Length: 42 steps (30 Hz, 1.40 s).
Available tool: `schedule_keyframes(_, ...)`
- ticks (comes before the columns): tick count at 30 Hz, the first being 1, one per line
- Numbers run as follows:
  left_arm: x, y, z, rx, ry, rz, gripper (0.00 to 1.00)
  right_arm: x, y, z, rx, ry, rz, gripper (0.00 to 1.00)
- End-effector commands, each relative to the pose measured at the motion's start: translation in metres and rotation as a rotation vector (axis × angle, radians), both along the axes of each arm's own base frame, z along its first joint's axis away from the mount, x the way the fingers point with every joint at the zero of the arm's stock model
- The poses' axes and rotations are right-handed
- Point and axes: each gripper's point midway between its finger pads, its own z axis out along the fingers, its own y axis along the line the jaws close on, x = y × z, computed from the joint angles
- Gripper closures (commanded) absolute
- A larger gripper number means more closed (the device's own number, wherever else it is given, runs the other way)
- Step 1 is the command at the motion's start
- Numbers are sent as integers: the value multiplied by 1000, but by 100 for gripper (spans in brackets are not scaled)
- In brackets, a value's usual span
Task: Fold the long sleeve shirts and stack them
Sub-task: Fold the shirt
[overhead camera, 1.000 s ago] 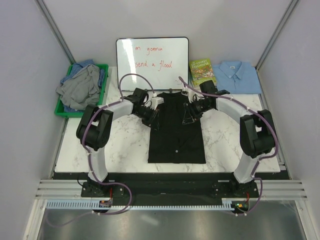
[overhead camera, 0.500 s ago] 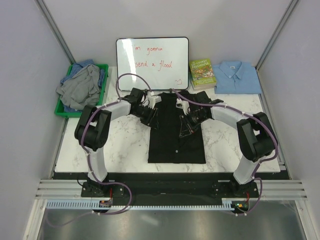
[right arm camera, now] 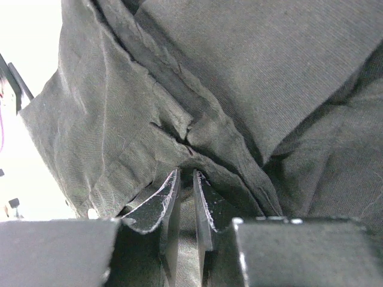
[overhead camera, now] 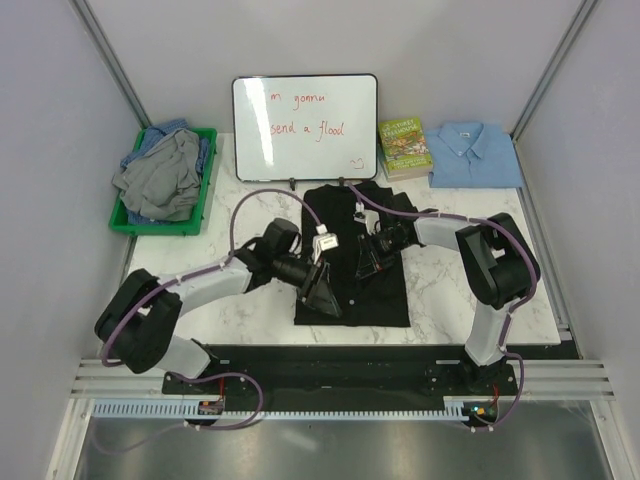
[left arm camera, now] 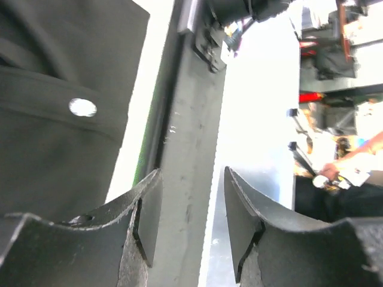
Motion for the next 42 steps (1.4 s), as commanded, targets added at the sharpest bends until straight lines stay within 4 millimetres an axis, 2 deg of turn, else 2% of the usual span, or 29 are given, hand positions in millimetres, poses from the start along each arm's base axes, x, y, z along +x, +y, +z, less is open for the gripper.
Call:
schedule_keyframes(1, -15, -25, -7, -39, 116, 22, 47, 12, 0, 1, -9, -47, -59, 78)
schedule_keyframes(6, 18, -35, -62, 93, 161, 176, 47, 7, -3, 0, -7, -37, -68, 78)
schedule_keyframes(8, 24, -32, -97, 170, 203, 219, 48, 5, -3, -2, -10, -33, -65, 78)
schedule_keyframes(9, 28, -32, -105, 192, 214, 236, 48, 3, -5, -4, -15, -32, -63, 78)
schedule_keyframes(10, 27, -28, -124, 236, 257, 251, 48, 3, -5, -4, -15, -36, -62, 78)
schedule_keyframes(11, 26, -27, -129, 244, 286, 251, 49, 3, -5, -2, -12, -39, -59, 78)
schedule_keyframes(13, 27, -26, -130, 239, 324, 251, 50, 2, -6, -1, -13, -42, -58, 78)
schedule_keyframes(14, 24, -27, -119, 202, 329, 221, 50, 2, -5, 2, -11, -48, -53, 78)
schedule_keyframes(16, 19, -30, -94, 122, 278, 166, 48, 2, -4, 11, -1, -55, -44, 78)
schedule_keyframes(17, 20, -32, -61, 48, 196, 144, 47, 3, -3, 21, 12, -75, -41, 77)
schedule_keyframes(19, 9, -23, -44, 18, 131, 105, 46, 2, 1, 39, 52, -89, -28, 76)
schedule_keyframes(20, 3, -20, -21, -27, 73, 76, 46, 2, 2, 53, 76, -119, -23, 75)
schedule_keyframes(22, -6, -7, -19, 6, 58, 67, 45, -3, 5, 74, 114, -121, -6, 72)
schedule_keyframes(23, -11, -3, -18, 10, 64, 64, 45, -5, 5, 91, 143, -158, -1, 70)
schedule_keyframes(26, -21, 9, -27, 44, 124, 104, 46, -31, 9, 124, 257, -132, 32, 67)
schedule_keyframes(27, -26, 13, -38, 72, 190, 126, 46, -47, 8, 121, 273, -65, 23, 67)
schedule_keyframes(29, -24, 15, -47, 80, 233, 171, 46, -73, 9, 126, 326, -2, 59, 66)
schedule_keyframes(30, -18, 15, -50, 79, 234, 197, 46, -92, 9, 112, 311, 55, 76, 67)
schedule_keyframes(31, -13, 16, -60, 102, 247, 221, 46, -100, 7, 104, 294, 90, 71, 69)
schedule_keyframes(33, 1, 19, -66, 112, 275, 260, 46, -112, 2, 77, 257, 174, 48, 70)
schedule_keyframes(34, 4, 21, -78, 139, 321, 270, 46, -111, 0, 66, 228, 177, 31, 70)
schedule_keyframes(36, 15, 26, -86, 161, 349, 303, 47, -107, -6, 48, 193, 219, 16, 72)
schedule_keyframes(37, 17, 29, -98, 193, 373, 316, 47, -109, -7, 34, 191, 279, 30, 72)
schedule_keyframes(38, 22, 34, -105, 223, 373, 325, 48, -103, -8, 32, 195, 300, 24, 73)
schedule_keyframes(39, 26, 38, -113, 263, 369, 343, 48, -104, -11, 25, 180, 342, 19, 74)
schedule_keyframes(40, 28, 42, -122, 290, 369, 347, 49, -107, -15, 11, 155, 393, 13, 74)
schedule_keyframes(42, 37, 49, -122, 279, 377, 379, 49, -106, -24, -2, 122, 453, -27, 75)
